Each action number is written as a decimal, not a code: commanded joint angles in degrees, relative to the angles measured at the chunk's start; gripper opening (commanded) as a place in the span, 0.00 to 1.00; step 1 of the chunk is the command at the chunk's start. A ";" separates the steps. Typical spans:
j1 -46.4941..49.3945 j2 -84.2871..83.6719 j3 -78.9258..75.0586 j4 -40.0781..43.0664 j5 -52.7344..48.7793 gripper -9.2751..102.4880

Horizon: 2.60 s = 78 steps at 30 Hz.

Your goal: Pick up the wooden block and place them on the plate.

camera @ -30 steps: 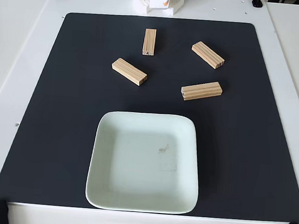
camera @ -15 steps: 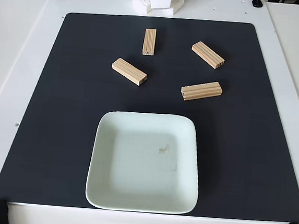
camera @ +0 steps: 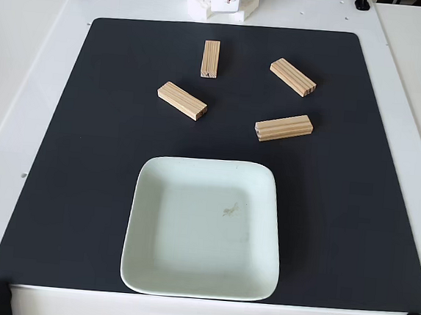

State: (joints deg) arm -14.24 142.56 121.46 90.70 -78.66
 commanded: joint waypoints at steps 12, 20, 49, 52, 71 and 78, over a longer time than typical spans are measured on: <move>5.19 -0.18 6.33 0.18 -11.78 0.09; 7.47 -0.26 7.21 0.18 -9.14 0.30; 11.43 0.79 18.19 0.00 -10.90 0.55; 11.16 0.79 20.21 -0.09 -11.43 0.55; 12.22 -2.64 24.70 -20.04 -15.73 0.55; 12.57 -11.87 24.17 -28.04 -15.64 0.55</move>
State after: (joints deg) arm -1.93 132.54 146.34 65.13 -93.96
